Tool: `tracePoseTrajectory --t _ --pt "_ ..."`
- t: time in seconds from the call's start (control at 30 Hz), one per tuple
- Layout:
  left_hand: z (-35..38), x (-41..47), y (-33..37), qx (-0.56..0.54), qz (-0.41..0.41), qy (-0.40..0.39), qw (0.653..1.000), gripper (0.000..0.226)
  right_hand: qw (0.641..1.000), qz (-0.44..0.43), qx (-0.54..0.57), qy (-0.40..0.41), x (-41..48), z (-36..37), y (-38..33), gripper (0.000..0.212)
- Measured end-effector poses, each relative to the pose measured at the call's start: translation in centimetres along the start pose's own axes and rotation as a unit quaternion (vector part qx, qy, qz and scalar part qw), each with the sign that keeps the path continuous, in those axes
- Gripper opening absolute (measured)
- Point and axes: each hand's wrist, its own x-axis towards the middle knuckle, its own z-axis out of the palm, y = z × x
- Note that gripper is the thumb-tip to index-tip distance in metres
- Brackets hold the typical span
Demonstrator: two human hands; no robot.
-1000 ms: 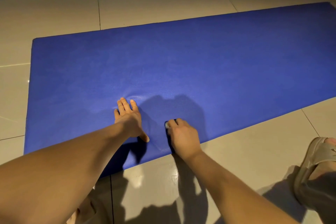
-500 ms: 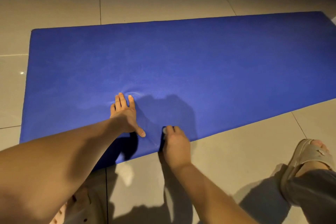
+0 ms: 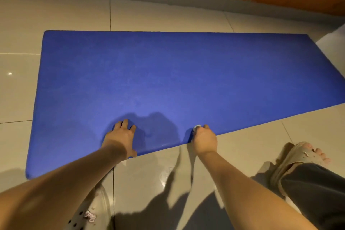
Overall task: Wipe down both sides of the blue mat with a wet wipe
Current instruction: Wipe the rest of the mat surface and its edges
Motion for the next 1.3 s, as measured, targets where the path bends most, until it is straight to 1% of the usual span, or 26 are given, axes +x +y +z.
tracePoseTrajectory --t 0.07,0.13,0.2,0.3,0.37,0.43,0.53,0.6,0.67,0.73,0.8,0.87,0.93,0.97,1.0,1.07,1.13,1.17,1.23,1.3 --pt "0.5 -0.8 0.1 0.026 0.011 -0.026 0.999 0.115 1.0 0.0 0.011 -0.004 -1.1 0.2 -1.3 0.016" --pt "0.5 -1.0 0.8 0.047 0.006 -0.036 0.998 0.117 1.0 -0.009 0.022 0.002 -1.6 0.6 -1.8 0.018" --pt "0.1 -0.7 1.7 0.07 -0.005 -0.032 0.997 0.113 0.998 -0.033 0.056 0.015 -2.1 1.8 -2.2 0.019" --pt "0.4 -0.7 2.2 0.108 -0.013 -0.012 0.994 0.099 0.988 -0.07 0.126 0.049 -2.8 3.5 -2.8 0.014" --pt "0.6 -1.0 2.3 0.127 -0.015 -0.012 0.992 0.095 0.986 -0.082 0.137 0.055 -2.4 3.5 -1.6 0.016" --pt "0.5 -1.1 2.6 0.139 -0.016 -0.025 0.99 0.095 0.987 -0.049 0.136 0.065 -1.1 2.9 1.5 0.018" --pt "0.0 -0.9 3.0 0.147 -0.022 -0.043 0.988 0.095 0.976 0.039 0.195 0.085 1.0 2.4 5.9 0.011" --pt "-0.2 -0.7 3.0 0.154 -0.032 -0.056 0.986 0.095 0.965 0.076 0.234 0.087 1.5 2.7 5.8 0.005" --pt "-0.3 -0.6 3.5 0.17 -0.042 -0.064 0.982 0.093 0.956 0.093 0.265 0.084 0.6 3.1 4.2 0.009" --pt "0.0 -0.6 3.8 0.198 -0.051 -0.067 0.977 0.086 0.954 0.06 0.287 0.06 -1.0 3.8 1.5 0.015" --pt "0.0 -0.2 4.3 0.216 -0.042 -0.058 0.974 0.076 0.966 -0.016 0.256 0.028 -2.9 4.3 -1.4 0.023" --pt "0.4 -0.4 4.1 0.215 -0.031 -0.036 0.976 0.074 0.971 -0.081 0.225 -0.002 -4.8 4.3 -3.7 0.022" --pt "1.2 -0.7 3.3 0.197 -0.027 -0.007 0.98 0.078 0.974 -0.09 0.207 0.006 -4.9 4.0 -3.6 0.017" --pt "1.6 -1.0 2.8 0.186 -0.028 0.005 0.982 0.077 0.975 -0.076 0.206 0.016 -4.4 3.6 -3.0 0.016" --pt "2.0 -1.0 2.5 0.178 -0.026 0.019 0.984 0.076 0.974 -0.04 0.219 0.03 -3.7 2.9 -2.2 0.015" --pt "2.4 -0.7 2.3 0.167 -0.02 0.037 0.985 0.081 0.967 0.055 0.239 0.067 -1.6 1.4 -0.1 0.012" --pt "2.4 -0.7 2.4 0.146 -0.023 0.019 0.989 0.087 0.957 0.127 0.242 0.094 -0.1 0.3 1.6 0.008" --pt "2.3 -0.6 2.4 0.145 -0.025 0.011 0.989 0.086 0.953 0.14 0.249 0.098 0.2 0.2 1.8 0.005" --pt "2.4 -0.6 1.9 0.153 -0.012 0.021 0.988 0.086 0.95 0.139 0.263 0.098 -0.5 1.0 0.3 0.006" --pt "2.4 -0.8 1.8 0.157 0.002 0.026 0.987 0.087 0.955 0.093 0.27 0.085 -2.2 2.6 -2.4 0.01"
